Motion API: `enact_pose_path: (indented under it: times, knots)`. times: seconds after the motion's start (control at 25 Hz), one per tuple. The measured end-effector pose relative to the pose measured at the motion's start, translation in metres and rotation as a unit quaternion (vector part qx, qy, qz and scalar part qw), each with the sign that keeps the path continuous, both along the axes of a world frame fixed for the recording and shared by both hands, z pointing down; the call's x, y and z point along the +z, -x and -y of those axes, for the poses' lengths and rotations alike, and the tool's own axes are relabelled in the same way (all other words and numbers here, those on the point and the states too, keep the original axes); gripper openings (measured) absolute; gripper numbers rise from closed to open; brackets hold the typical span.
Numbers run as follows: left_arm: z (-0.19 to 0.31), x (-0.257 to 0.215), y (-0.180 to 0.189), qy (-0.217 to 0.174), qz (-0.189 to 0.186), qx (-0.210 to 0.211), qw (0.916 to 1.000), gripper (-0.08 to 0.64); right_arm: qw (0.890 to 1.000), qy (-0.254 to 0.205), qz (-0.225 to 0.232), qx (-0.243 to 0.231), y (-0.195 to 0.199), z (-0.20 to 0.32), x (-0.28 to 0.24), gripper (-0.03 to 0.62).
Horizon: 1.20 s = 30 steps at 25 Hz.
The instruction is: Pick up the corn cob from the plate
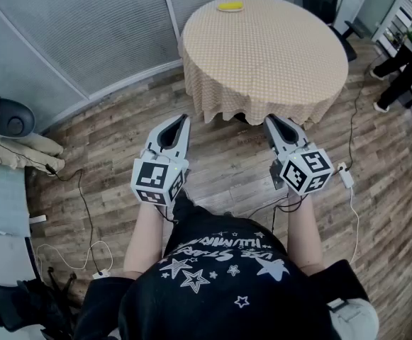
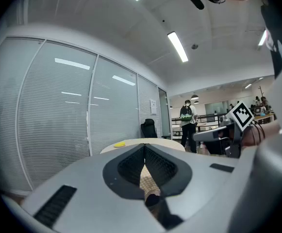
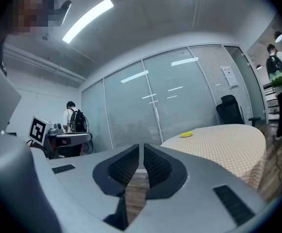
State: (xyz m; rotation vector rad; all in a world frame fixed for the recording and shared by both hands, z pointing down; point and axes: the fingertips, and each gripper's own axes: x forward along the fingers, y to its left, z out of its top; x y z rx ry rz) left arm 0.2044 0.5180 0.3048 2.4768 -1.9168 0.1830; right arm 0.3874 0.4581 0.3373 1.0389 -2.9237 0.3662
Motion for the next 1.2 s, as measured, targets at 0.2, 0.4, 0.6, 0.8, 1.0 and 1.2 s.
enact_pose_path:
  times: [0.2, 0.4, 0.6, 0.8, 1.0, 1.2]
  knots:
    - [0.004, -0.003, 0.005, -0.002, 0.002, 0.010, 0.9999, 0.006, 1.000, -0.008, -0.006, -0.004, 0.016, 0.001, -0.005, 0.048]
    - [0.004, -0.002, 0.011, 0.000, 0.002, 0.009, 1.0000, 0.006, 1.000, -0.004, -0.015, -0.005, 0.023, 0.001, -0.001, 0.048]
    - [0.002, 0.009, 0.023, 0.007, -0.005, 0.007, 0.9999, 0.006, 0.999, -0.015, -0.001, 0.028, 0.025, 0.004, 0.002, 0.048]
    - [0.019, 0.024, 0.050, 0.016, -0.014, 0.021, 0.9996, 0.006, 0.998, -0.019, 0.020, 0.062, 0.044, 0.020, 0.001, 0.049]
    - [0.055, 0.037, 0.089, 0.029, -0.024, 0.060, 0.9975, 0.006, 0.994, -0.011, 0.009, 0.105, 0.074, 0.048, 0.001, 0.049]
    - [0.093, 0.035, 0.134, 0.030, -0.022, 0.098, 0.9945, 0.006, 0.991, -0.016, 0.002, 0.130, 0.122, 0.077, -0.010, 0.049]
